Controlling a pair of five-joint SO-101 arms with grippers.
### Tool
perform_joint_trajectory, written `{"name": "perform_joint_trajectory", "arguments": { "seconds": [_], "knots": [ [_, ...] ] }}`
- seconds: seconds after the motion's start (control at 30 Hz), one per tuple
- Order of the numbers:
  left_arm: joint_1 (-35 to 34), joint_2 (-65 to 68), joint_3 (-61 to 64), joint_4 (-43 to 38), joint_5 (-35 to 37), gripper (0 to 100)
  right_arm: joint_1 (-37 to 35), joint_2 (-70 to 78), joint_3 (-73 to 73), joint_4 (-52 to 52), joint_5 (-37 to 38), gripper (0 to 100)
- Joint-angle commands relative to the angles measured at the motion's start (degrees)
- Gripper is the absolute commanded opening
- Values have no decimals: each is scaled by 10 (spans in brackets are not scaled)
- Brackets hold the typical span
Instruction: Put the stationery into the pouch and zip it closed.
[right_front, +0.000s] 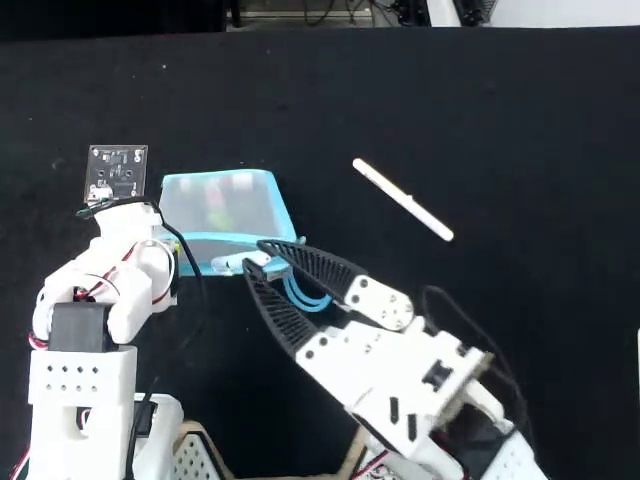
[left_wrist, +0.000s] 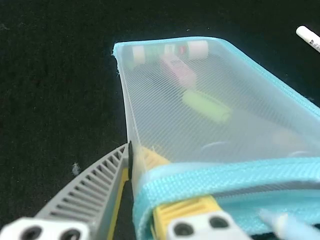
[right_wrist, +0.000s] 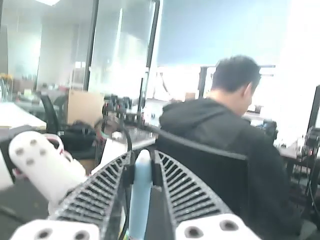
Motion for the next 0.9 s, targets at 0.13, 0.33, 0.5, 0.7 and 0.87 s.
{"name": "perform_joint_trajectory", "arguments": {
  "seconds": [0.13,0.33,0.5,0.7,0.87],
  "knots": [
    [2,-1,-5,0,-4,30,-1,-7,86,-97,1,11],
    [2,-1,-5,0,-4,30,-1,-7,159,-150,1,11],
    [2,-1,-5,-1,-4,30,-1,-2,196,-152,1,11],
    [2,-1,-5,-1,-4,30,0,-1,201,-135,0,11],
    [2,-1,-5,-2,-4,30,0,-6,202,-84,0,12]
  ]
}}
